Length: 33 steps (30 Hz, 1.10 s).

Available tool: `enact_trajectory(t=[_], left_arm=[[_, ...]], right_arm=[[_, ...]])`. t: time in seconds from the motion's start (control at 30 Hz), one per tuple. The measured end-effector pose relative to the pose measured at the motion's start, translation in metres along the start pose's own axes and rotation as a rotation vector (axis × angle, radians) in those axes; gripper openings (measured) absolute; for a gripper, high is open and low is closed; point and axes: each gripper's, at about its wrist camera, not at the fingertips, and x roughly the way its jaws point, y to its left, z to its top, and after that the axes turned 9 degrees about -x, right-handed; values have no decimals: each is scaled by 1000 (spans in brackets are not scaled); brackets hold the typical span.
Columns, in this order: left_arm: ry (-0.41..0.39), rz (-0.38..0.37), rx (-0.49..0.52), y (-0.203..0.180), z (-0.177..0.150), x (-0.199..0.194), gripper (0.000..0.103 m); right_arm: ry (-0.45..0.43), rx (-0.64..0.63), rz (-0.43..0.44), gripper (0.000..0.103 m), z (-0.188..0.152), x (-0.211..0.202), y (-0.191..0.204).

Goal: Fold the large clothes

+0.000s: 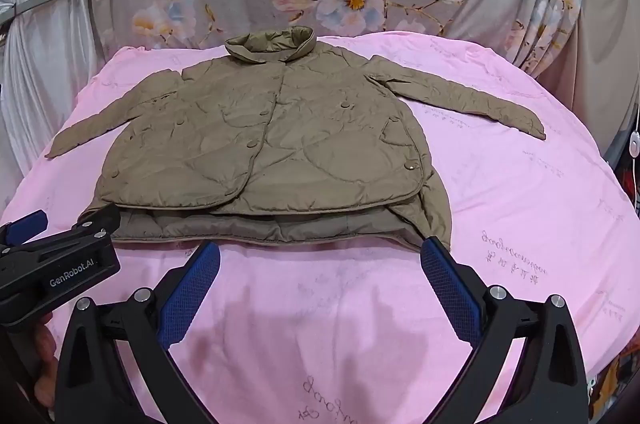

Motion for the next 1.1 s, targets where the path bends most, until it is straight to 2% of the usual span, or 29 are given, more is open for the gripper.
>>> enact_trajectory(t=[0.4,1.1], left_arm=[[-25,-13,-13,4,-1,-2,98],[18,-20,7,0,-8,3,98]], right_arm=[[-4,-3,-5,98,0,-1,2],[-3,-9,-6,98,-1,-2,4]])
